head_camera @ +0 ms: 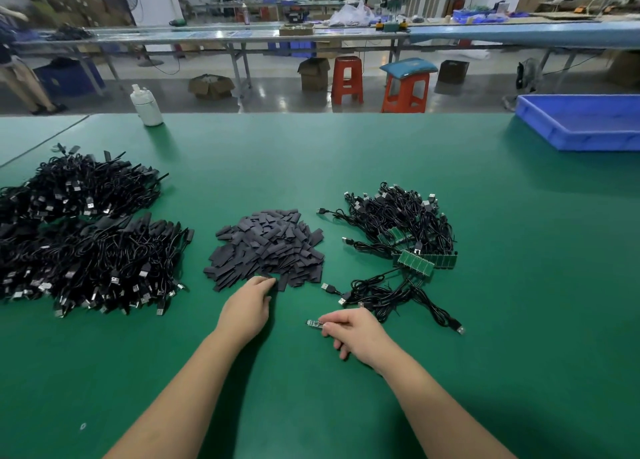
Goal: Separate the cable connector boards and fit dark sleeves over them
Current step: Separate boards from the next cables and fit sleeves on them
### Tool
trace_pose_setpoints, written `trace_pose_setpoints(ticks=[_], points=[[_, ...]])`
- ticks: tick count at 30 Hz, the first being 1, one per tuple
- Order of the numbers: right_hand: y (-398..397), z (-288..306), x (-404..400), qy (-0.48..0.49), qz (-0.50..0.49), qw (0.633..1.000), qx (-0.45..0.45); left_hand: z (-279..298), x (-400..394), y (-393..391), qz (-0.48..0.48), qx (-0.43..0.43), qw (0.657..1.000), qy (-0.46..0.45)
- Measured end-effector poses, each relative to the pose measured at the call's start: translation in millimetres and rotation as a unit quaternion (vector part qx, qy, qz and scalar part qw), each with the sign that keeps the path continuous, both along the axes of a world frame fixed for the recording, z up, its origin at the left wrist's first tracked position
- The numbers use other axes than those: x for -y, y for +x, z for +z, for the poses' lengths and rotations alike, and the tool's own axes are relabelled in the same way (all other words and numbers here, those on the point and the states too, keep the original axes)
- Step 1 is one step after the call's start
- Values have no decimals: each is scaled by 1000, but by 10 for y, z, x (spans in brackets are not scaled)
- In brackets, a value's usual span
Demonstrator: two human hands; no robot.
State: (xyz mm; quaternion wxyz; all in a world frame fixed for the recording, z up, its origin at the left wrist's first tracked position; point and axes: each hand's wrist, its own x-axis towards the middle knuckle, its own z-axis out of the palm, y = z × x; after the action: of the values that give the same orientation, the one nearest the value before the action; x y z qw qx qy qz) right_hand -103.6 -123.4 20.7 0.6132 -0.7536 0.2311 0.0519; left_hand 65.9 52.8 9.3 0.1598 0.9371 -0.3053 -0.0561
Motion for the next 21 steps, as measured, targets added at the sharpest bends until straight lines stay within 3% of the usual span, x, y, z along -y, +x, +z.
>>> trace_pose_setpoints(ticks=[5,11,17,21], points=[[6,-10,2,60,-3,998,9,-4,8,8,-5,1,1000,-14],[-22,0,0,46,11,999,12,63,-32,96,25,-30,999,-4],[-21,-29,5,37,8,999,7,168,-41,101,-17,-109,993,42],[-23,-35,-2,37,2,999,9,232,-20,-21,-37,-113,992,51]])
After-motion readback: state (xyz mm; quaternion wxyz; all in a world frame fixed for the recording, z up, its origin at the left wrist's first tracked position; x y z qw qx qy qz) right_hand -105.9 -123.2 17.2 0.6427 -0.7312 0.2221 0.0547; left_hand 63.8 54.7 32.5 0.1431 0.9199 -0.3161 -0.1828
